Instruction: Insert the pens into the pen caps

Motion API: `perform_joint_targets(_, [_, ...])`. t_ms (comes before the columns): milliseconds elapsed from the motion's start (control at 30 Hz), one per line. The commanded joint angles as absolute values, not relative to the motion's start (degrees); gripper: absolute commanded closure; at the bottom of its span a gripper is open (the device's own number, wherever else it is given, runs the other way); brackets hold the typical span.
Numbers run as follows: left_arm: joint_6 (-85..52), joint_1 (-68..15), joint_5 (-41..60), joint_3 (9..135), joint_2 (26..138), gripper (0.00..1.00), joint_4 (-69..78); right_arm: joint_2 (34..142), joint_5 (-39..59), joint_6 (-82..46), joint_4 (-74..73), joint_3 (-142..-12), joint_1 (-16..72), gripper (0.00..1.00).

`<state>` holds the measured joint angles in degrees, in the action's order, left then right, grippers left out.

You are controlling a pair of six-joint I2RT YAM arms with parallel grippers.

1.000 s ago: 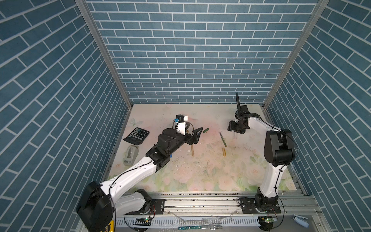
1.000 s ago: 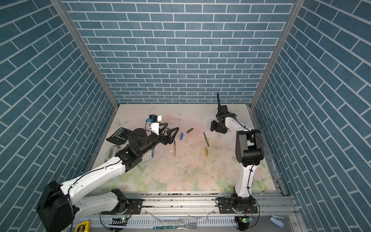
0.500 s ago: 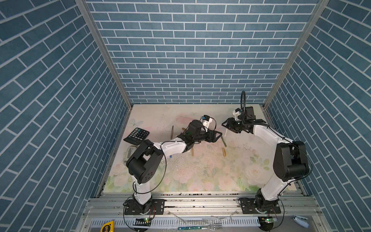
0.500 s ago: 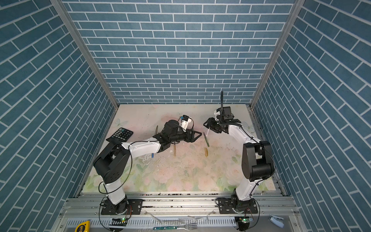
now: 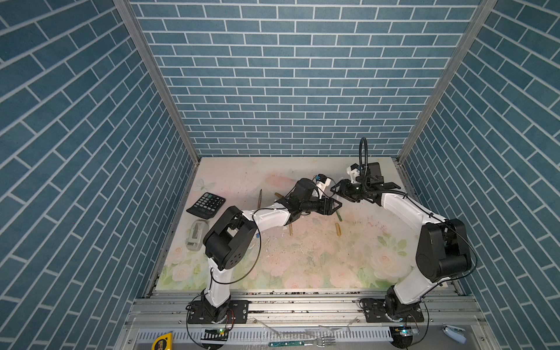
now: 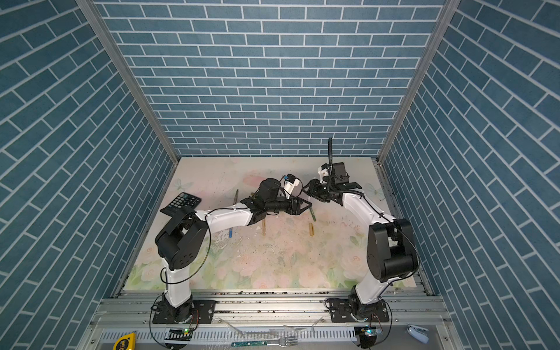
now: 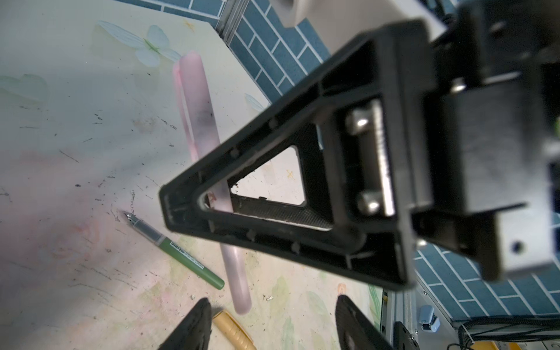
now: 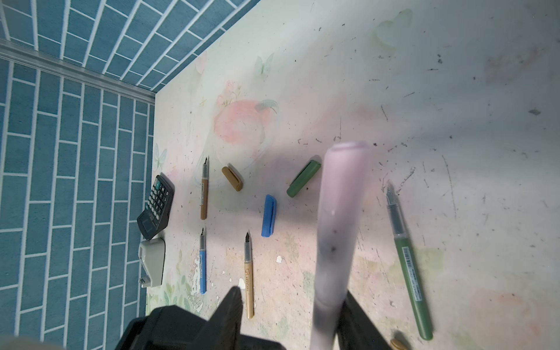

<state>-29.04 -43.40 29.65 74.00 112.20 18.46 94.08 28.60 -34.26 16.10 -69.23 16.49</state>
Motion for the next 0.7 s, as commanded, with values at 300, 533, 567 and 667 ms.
perform_joint_targets(300, [-28.66, -43.59, 30.2, 76.87, 114.61, 0.49, 18.59, 91.73, 30.56, -35.25, 14.98, -67.27, 17.89, 0.53])
perform_joint_targets(533, [-28.95, -43.59, 29.97, 76.81, 115.11, 0.6, 19.48, 90.99, 31.46, -35.24, 14.85, -66.56, 18.47, 0.55])
perform_joint_targets(567, [-29.07, -43.59, 29.97, 76.75, 115.21, 0.62, 19.62, 90.85, 31.46, -35.24, 14.86, -66.38, 18.48, 0.55])
perform_joint_targets(667, [-29.1, -43.59, 29.97, 76.64, 115.31, 0.64, 19.83, 90.66, 32.15, -35.51, 14.63, -65.86, 18.54, 0.55])
